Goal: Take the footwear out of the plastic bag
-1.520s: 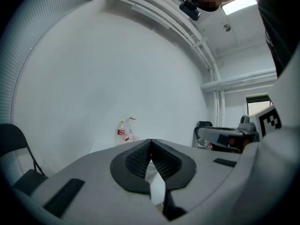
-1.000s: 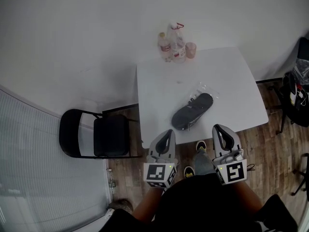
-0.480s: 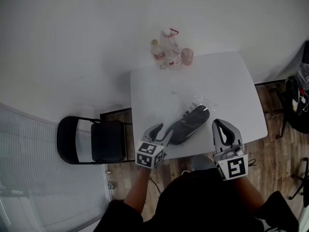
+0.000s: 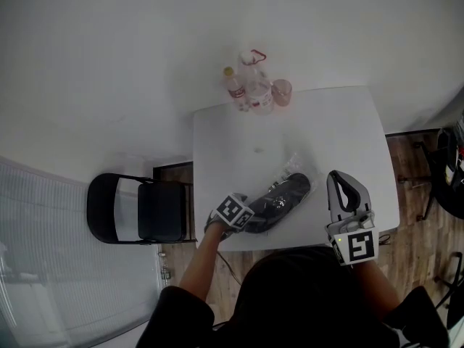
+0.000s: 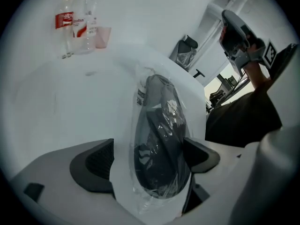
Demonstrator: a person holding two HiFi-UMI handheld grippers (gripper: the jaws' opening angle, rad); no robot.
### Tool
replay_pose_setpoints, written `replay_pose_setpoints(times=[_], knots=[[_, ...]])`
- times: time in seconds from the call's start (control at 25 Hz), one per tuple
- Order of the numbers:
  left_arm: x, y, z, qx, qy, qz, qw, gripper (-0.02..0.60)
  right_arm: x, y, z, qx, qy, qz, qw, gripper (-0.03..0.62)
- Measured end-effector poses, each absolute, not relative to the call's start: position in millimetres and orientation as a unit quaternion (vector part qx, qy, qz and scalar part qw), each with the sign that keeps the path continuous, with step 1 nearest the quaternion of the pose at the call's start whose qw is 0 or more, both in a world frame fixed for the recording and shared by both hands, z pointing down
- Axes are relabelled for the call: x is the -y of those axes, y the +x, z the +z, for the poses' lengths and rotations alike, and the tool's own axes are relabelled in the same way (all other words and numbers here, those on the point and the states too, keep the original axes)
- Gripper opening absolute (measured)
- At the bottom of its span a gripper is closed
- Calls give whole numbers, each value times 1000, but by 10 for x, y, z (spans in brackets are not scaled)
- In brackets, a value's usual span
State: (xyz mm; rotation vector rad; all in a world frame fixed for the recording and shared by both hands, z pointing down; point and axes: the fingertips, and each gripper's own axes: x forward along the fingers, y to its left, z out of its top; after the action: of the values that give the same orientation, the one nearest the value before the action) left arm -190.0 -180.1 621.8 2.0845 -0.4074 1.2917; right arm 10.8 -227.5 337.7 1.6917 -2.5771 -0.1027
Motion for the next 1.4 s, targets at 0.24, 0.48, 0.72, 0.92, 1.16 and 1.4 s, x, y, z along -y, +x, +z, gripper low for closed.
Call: replay_pose_setpoints(times=[0.24, 0.48, 0.72, 0.92, 1.16, 1.4], knots=[[1692, -1696, 6259, 174, 791, 494, 317, 448, 2565, 284, 3449, 838, 544, -43, 6, 25], [1368, -1355, 6171, 93, 795, 454, 391, 440, 2704, 376, 3545, 840, 540, -39, 14, 25], [1233, -968, 5843, -2, 814, 311, 491, 439, 2765, 448, 3578, 840, 542, -32, -1, 25], [1085, -897, 5476, -142, 792, 264, 531, 335, 2770, 473, 3648, 838, 545, -30, 11, 25], [1084, -847, 5986, -106, 810, 408, 408, 263, 2756, 454, 3592, 837, 546, -41, 11, 25], [1112, -782, 5857, -142, 786, 350, 490, 160, 2748, 531, 3634, 835, 548, -44, 18, 25]])
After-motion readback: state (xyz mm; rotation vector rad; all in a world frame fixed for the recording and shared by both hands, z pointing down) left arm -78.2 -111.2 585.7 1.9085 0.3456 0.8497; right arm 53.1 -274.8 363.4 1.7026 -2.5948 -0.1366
